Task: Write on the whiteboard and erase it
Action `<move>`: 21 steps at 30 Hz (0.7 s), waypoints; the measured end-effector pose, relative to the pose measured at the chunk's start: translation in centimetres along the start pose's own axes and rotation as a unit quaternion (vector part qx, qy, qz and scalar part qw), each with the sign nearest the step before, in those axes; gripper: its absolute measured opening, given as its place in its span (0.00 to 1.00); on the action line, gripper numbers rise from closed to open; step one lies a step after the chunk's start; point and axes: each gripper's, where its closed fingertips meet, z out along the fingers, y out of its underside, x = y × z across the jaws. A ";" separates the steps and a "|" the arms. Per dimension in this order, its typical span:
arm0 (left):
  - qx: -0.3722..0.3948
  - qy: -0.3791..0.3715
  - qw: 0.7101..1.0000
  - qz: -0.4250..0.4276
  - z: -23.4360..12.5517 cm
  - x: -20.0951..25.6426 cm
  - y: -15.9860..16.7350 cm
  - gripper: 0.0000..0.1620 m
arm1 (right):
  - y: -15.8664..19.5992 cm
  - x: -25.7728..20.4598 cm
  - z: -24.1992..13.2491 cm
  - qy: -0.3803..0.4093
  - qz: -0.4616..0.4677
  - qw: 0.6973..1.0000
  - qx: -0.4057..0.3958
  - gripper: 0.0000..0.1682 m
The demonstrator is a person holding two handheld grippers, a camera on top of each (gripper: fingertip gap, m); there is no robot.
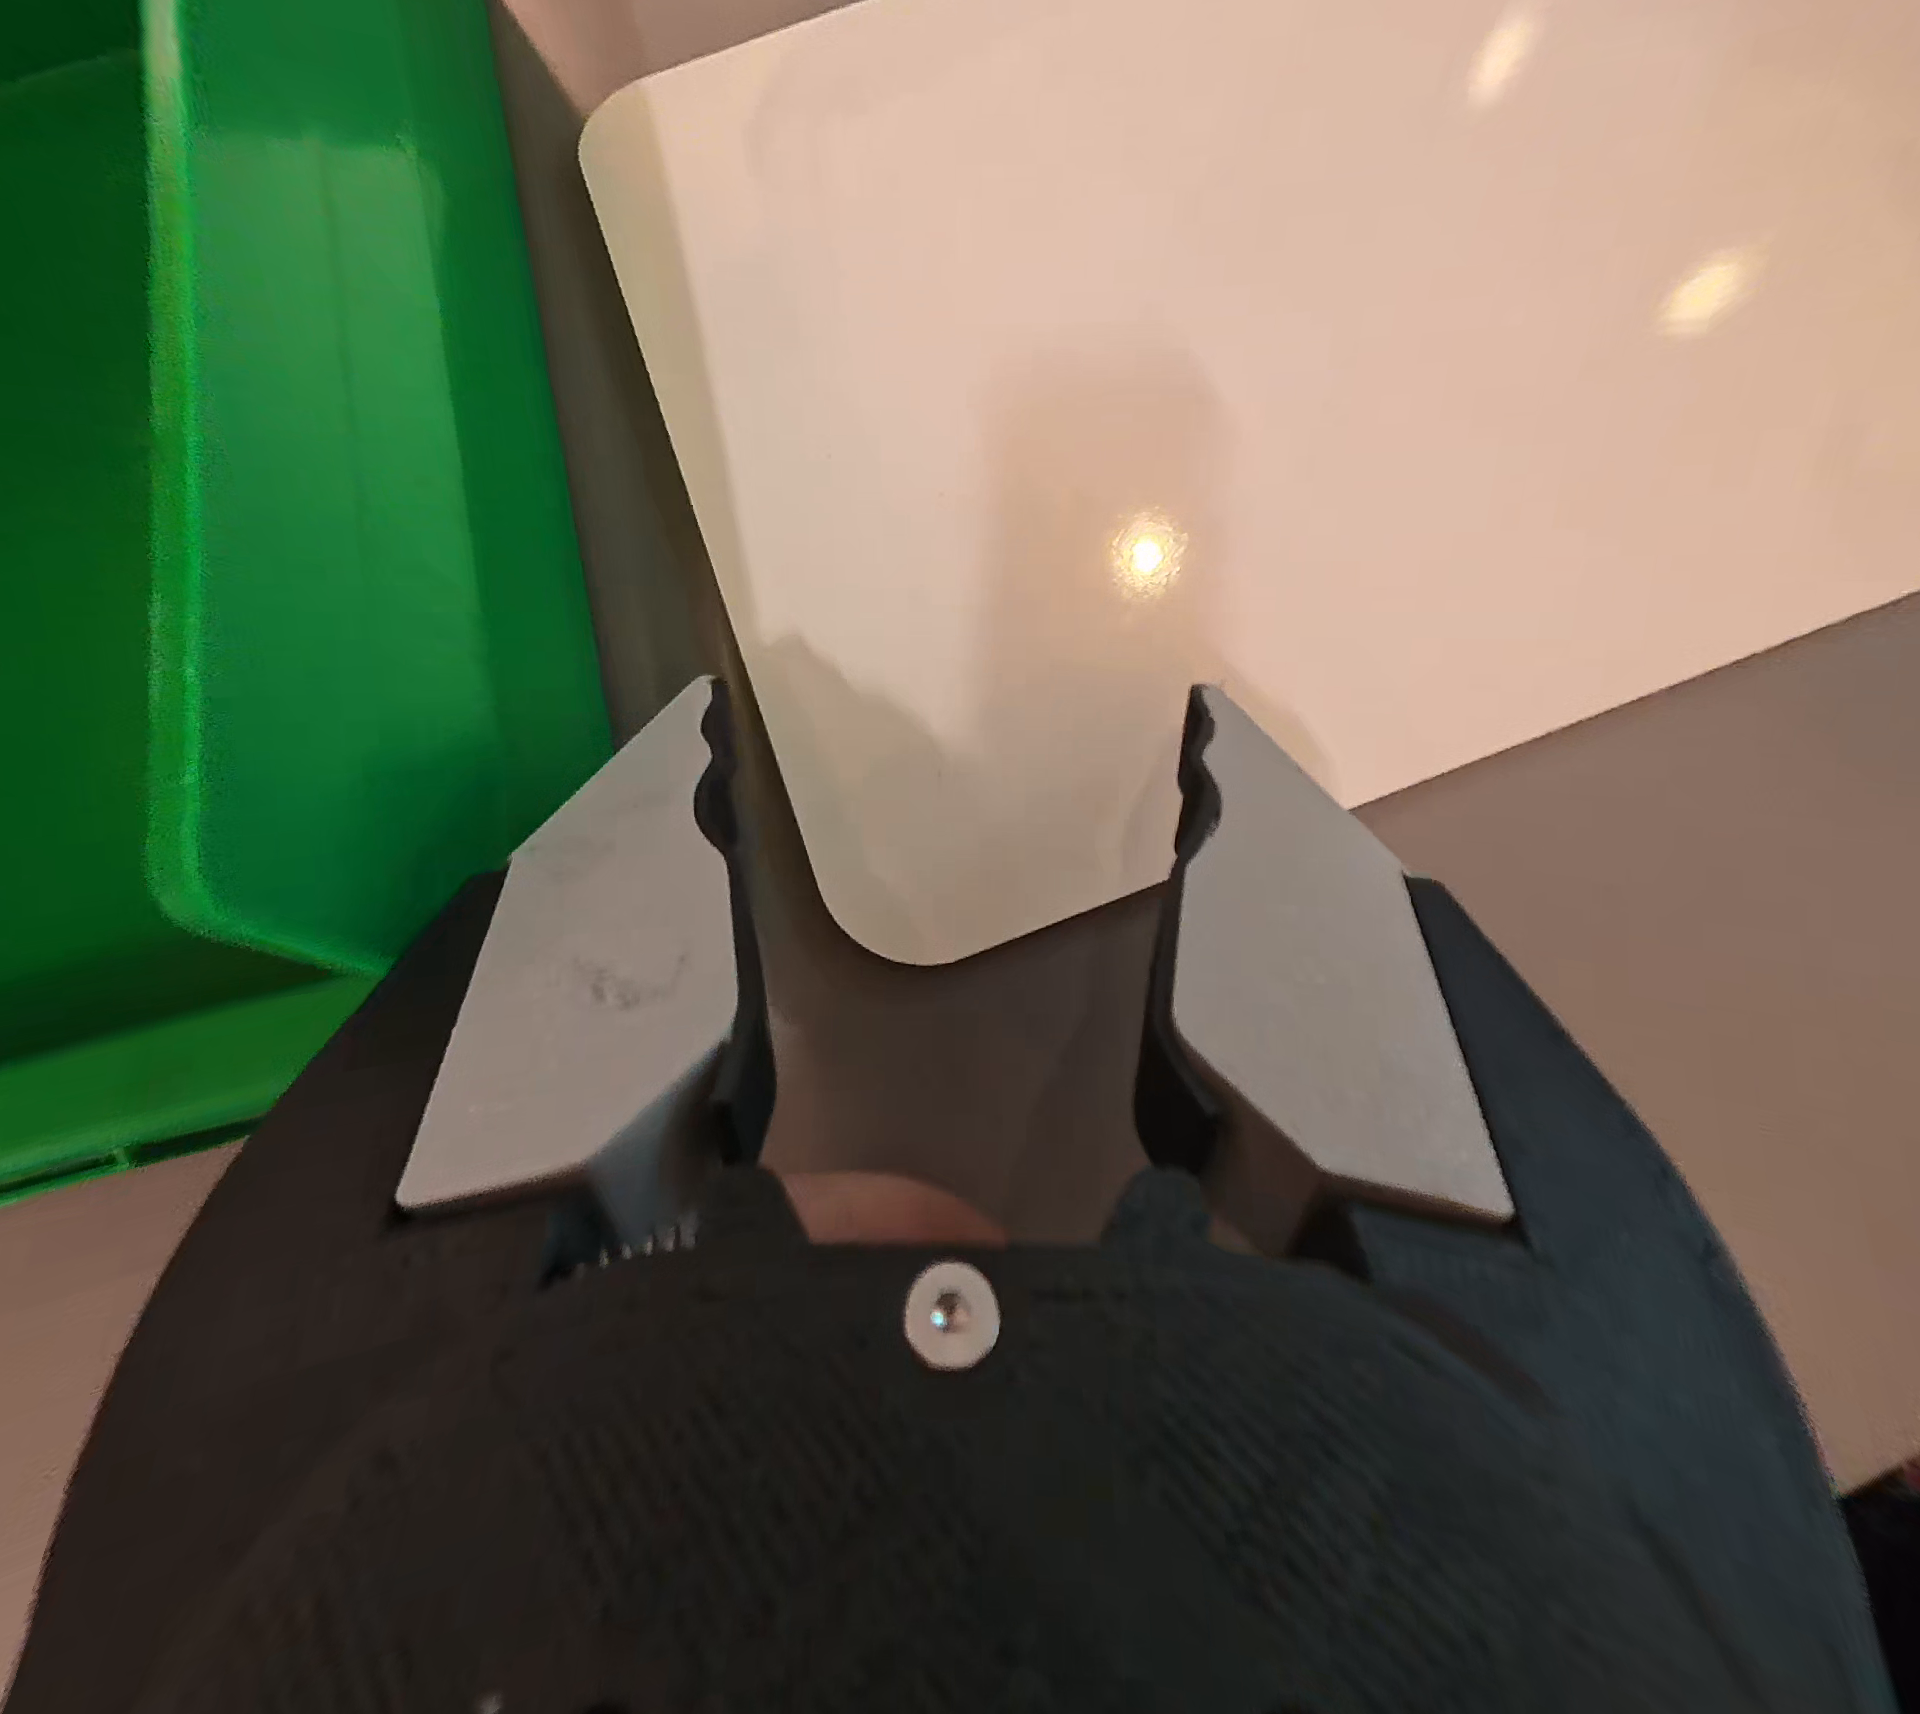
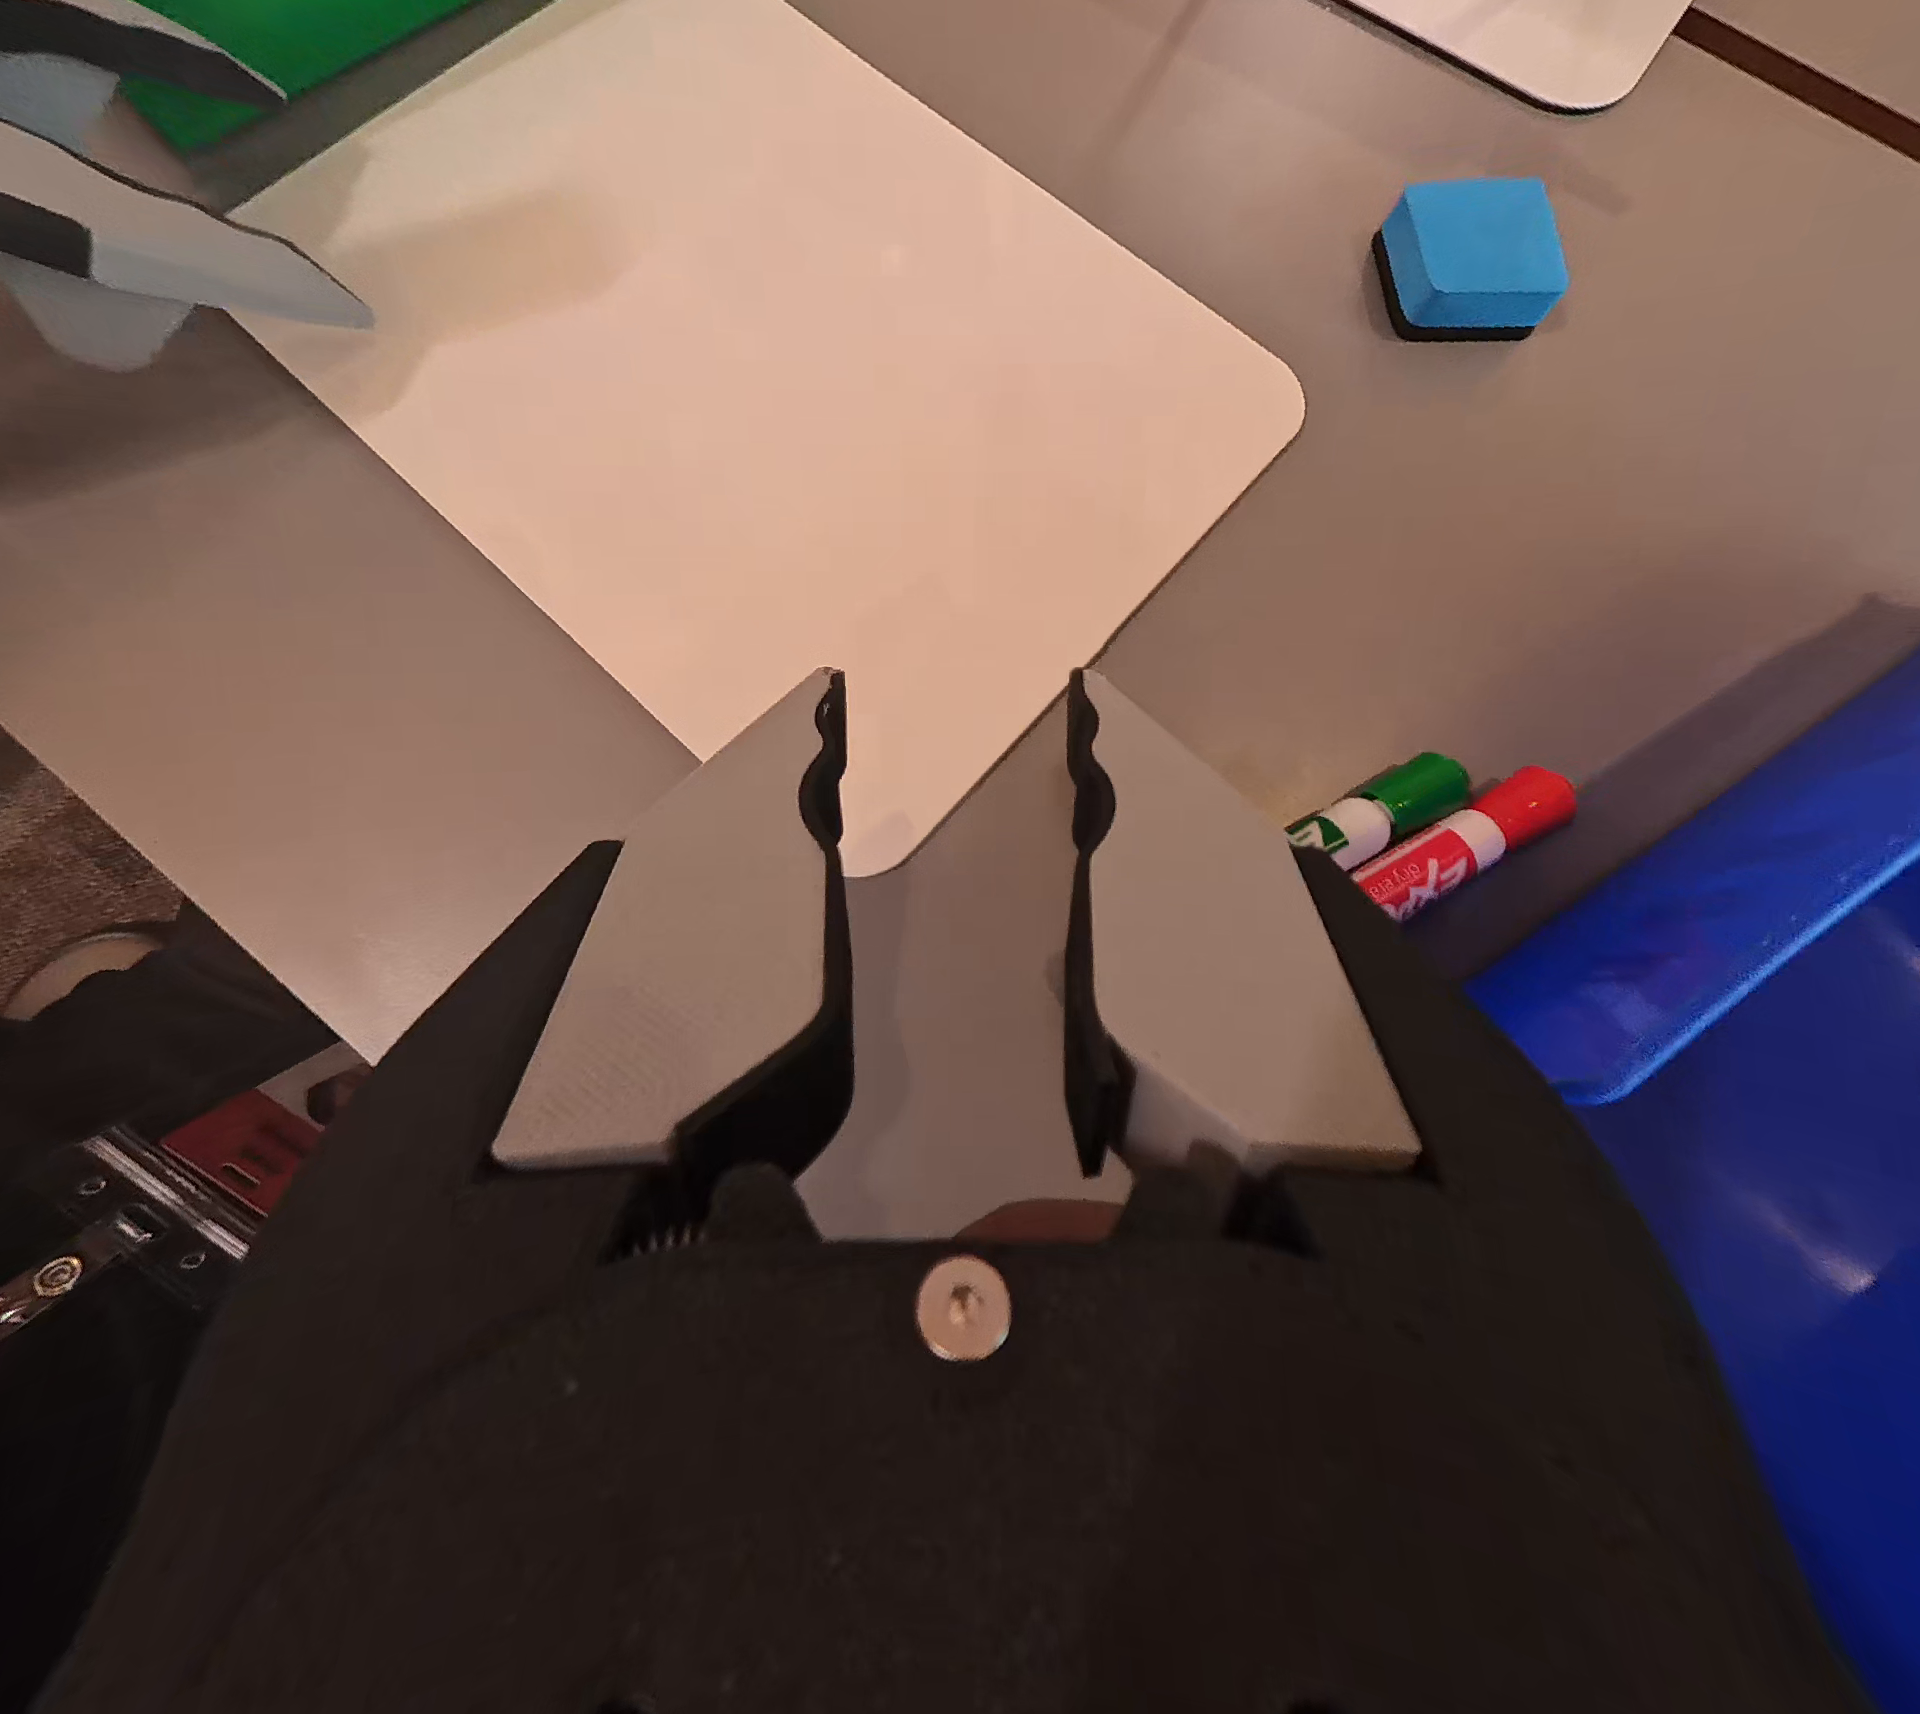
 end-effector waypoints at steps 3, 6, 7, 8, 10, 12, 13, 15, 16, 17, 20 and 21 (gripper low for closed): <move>-0.005 0.000 1.000 -0.001 0.6 0.2 0.3 0.53 | 0.0 -0.2 0.2 0.000 -0.006 1.000 -0.002 0.24; -0.003 0.002 1.000 -0.010 0.7 0.3 0.2 0.54 | -0.2 0.2 0.2 0.010 -0.009 1.000 0.003 0.24; -0.001 0.002 1.000 -0.012 0.8 0.4 0.2 0.54 | -0.2 0.3 0.1 0.013 -0.010 1.000 0.005 0.24; 0.000 0.006 1.000 -0.017 0.9 0.5 0.2 0.54 | -0.3 0.3 0.0 0.013 -0.009 1.000 0.007 0.24; 0.003 0.023 0.999 -0.030 1.1 1.0 0.2 0.55 | -0.5 0.4 -0.2 0.012 -0.008 1.000 0.012 0.24; 0.010 0.026 0.999 -0.029 1.2 1.0 0.1 0.59 | -0.6 0.4 -0.3 0.013 -0.007 1.000 0.014 0.24; 0.010 0.029 0.999 -0.025 1.2 1.2 0.2 0.61 | -0.6 0.5 -0.4 0.014 -0.008 1.000 0.015 0.24; 0.008 0.033 0.999 -0.023 1.2 1.5 0.3 0.65 | -0.6 0.5 -0.5 0.015 -0.008 1.000 0.017 0.24; 0.006 0.038 0.999 -0.018 1.2 1.8 0.4 0.69 | -0.7 0.5 -0.5 0.015 -0.009 1.000 0.017 0.24; 0.003 0.046 0.999 -0.013 1.1 2.4 0.5 0.74 | -0.7 0.4 -0.6 0.015 -0.009 1.000 0.017 0.24; -0.005 0.076 0.997 0.006 0.7 4.3 0.8 0.79 | -0.7 0.4 -0.7 0.016 -0.011 1.000 0.017 0.24; -0.005 0.090 0.996 0.006 0.5 4.9 0.7 0.78 | -0.7 0.4 -0.7 0.016 -0.011 1.000 0.018 0.24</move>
